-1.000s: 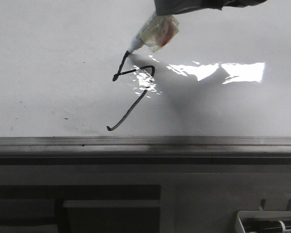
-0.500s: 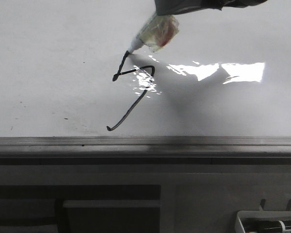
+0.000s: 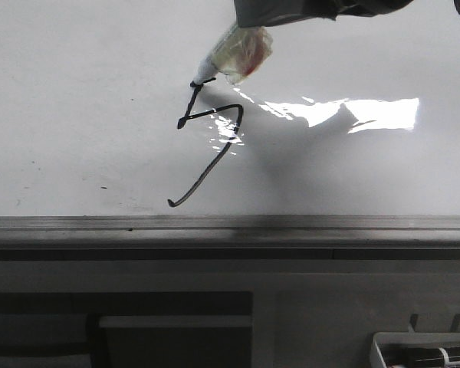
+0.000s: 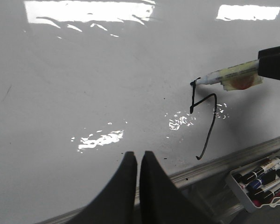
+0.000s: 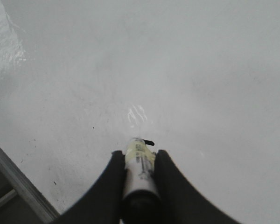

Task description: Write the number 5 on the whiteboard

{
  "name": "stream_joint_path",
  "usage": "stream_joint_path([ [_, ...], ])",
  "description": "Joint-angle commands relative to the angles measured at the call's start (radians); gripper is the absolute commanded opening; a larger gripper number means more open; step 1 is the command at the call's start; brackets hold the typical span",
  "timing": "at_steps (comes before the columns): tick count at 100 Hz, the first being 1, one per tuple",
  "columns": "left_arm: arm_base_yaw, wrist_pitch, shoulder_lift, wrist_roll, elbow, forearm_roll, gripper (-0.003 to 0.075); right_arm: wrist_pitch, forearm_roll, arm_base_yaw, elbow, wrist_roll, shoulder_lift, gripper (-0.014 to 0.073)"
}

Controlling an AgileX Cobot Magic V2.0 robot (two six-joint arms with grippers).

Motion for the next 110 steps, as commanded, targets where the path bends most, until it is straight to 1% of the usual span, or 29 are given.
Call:
stream_joint_path([
  [1,0.003,-0.048,0.005,-0.007,-0.027,-0.026,-0.002,-0.122,0.013,-0.012,-0.02,-0.022,0.006,-0.004],
  [10,0.003,-0.048,0.005,-0.007,-0.027,-0.026,-0.002,-0.14,0.066,-0.012,-0.02,-0.112,0.006,-0.004],
  [15,0.003,-0.048,0.005,-0.007,-0.027,-0.026,-0.002,-0.144,0.134,-0.012,-0.02,-0.183,0.006,-0.004],
  [23,0.003,-0.048,0.005,-0.007,-0.027,-0.026,-0.002,-0.171,0.284,-0.012,-0.02,-0.309,0.006,-0.004],
  [28,0.003,-0.048,0.005,-0.007,-0.027,-0.026,-0.002,-0.219,0.368,-0.012,-0.02,-0.393,0.006,-0.0041],
  [35,0.003,-0.048,0.005,-0.007,-0.027,-0.026,-0.002,-0.295,0.463,-0.012,-0.02,-0.476,0.0,-0.0042],
  [41,0.003,-0.048,0.005,-0.007,-0.027,-0.026,-0.002,-0.352,0.529,-0.012,-0.02,-0.524,-0.009,-0.0045],
  [51,0.003,-0.05,0.005,-0.007,-0.027,-0.026,-0.002,-0.421,0.601,-0.012,-0.02,-0.587,-0.04,-0.0057],
  [57,0.003,-0.05,0.005,-0.007,-0.027,-0.026,-0.002,-0.456,0.624,-0.012,-0.02,-0.594,-0.063,-0.0064],
  [65,0.003,-0.052,0.005,-0.007,-0.027,-0.026,-0.002,-0.464,0.631,-0.012,-0.02,-0.604,-0.089,-0.0064],
  [81,0.003,-0.052,0.005,-0.007,-0.027,-0.028,-0.002,-0.457,0.631,-0.012,-0.02,-0.626,-0.102,-0.0064],
  [91,0.003,-0.052,0.005,-0.007,-0.027,-0.035,-0.002,-0.415,0.631,-0.005,-0.02,-0.628,-0.109,-0.0064],
  [98,0.003,-0.052,0.005,-0.007,-0.027,-0.037,-0.002,-0.332,0.631,0.012,-0.02,-0.628,-0.13,-0.0064],
  [110,0.003,-0.052,0.005,-0.007,-0.027,-0.058,-0.002,-0.116,0.631,0.067,-0.02,-0.628,-0.189,-0.0064],
])
